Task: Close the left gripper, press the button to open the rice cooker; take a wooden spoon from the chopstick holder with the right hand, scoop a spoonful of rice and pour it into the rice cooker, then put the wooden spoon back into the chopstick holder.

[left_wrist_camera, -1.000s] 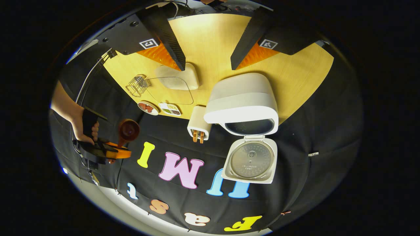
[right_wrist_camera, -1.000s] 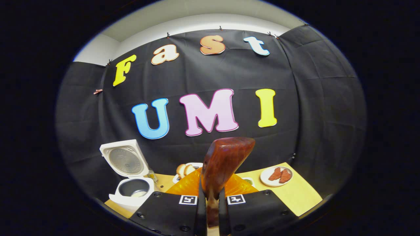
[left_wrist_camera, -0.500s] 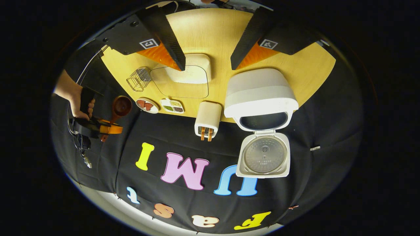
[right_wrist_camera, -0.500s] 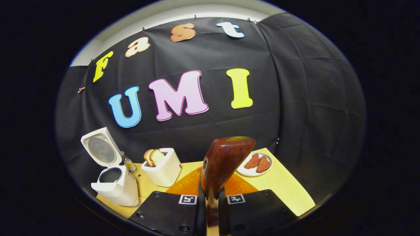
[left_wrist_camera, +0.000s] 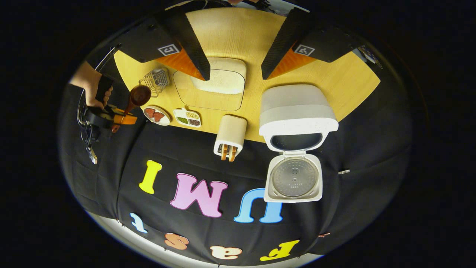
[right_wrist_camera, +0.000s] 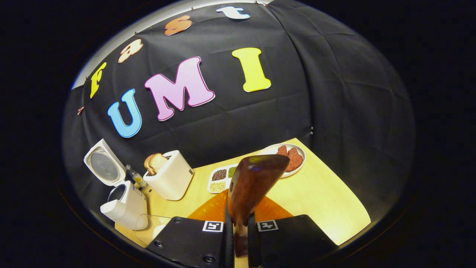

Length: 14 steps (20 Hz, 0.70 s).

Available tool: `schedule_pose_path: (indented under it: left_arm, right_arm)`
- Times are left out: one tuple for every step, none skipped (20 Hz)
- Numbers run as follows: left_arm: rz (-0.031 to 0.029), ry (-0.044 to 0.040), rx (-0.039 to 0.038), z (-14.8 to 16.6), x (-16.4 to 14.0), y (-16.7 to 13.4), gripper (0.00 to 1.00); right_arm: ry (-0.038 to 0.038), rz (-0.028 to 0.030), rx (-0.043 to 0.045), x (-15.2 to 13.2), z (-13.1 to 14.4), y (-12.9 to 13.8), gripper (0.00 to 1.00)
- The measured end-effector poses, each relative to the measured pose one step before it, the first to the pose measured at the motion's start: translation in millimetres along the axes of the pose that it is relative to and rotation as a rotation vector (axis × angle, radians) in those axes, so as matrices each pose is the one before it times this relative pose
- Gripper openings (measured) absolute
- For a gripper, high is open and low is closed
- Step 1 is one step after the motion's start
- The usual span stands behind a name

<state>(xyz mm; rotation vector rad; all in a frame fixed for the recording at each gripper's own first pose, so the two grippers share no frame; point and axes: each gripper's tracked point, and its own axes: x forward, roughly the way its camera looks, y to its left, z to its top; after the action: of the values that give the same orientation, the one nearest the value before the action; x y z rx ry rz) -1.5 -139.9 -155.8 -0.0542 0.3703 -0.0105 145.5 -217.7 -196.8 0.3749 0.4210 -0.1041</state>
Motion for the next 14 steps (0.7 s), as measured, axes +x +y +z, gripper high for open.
schedule_pose_path:
  left_arm:
    - [0.01897,-0.00425,-0.00857,0.59,0.48,0.32,0.96]
    - [0.01593,-0.00391,-0.0057,0.91,-0.46,0.82,0.96]
    - [0.01205,-0.00377,-0.00264,-0.07,-1.48,1.26,0.96]
    - [0.0092,-0.00027,0.00126,-0.39,-0.98,0.44,0.96]
    - [0.01045,0.00237,0.00337,-2.39,-0.51,1.43,0.96]
    - [0.01024,0.00321,0.00129,-1.82,-0.35,1.61,0.96]
    - [0.0085,0.00348,-0.00264,-1.44,-0.27,1.33,0.96]
    - [0.00948,0.00333,-0.0065,-1.0,0.25,1.33,0.96]
    - [0.00792,0.00197,-0.00925,-1.85,-0.01,0.48,0.96]
    - [0.00776,-0.00194,-0.00961,0.88,-0.02,0.7,0.96]
    - [0.00821,-0.00368,-0.00699,1.53,-1.93,0.67,0.96]
    - [0.00766,-0.00734,-0.00271,2.52,-1.25,1.26,0.96]
    - [0.00728,-0.00741,0.00169,1.79,-0.13,1.7,0.96]
    - [0.00878,-0.00679,0.00414,1.94,0.26,2.59,0.96]
  right_arm:
    - [0.01345,0.00102,0.01648,4.63,-6.47,-2.0,0.19]
    - [0.01298,-0.00104,0.01763,5.24,-6.27,-1.71,0.18]
    - [0.01202,-0.00306,0.0119,4.77,-5.62,-2.33,0.18]
    - [0.01227,-0.0034,0.00495,4.03,-5.9,-1.35,0.18]
    - [0.00927,-0.00344,-0.00484,3.42,-5.55,-1.8,0.19]
    - [0.00868,-0.00235,-0.00428,3.08,-4.85,-1.52,0.18]
    - [0.00961,0.00181,0.00403,1.11,-4.0,-1.59,0.19]
    - [0.01085,-0.00053,0.01463,1.56,-4.61,-2.05,0.18]
    - [0.01372,-0.00504,0.01804,2.03,-5.26,-3.27,0.18]
    - [0.01249,-0.00827,0.01852,2.28,-5.34,-3.66,0.18]
    - [0.00756,-0.00619,0.02075,-0.93,-1.36,-3.0,0.18]
    - [-0.00444,-0.01346,0.0106,0.79,0.06,-4.67,0.18]
    - [0.0073,0.00519,0.01513,1.09,-2.79,0.07,0.19]
    - [0.02151,0.00819,0.01007,-1.11,-7.12,2.01,0.19]
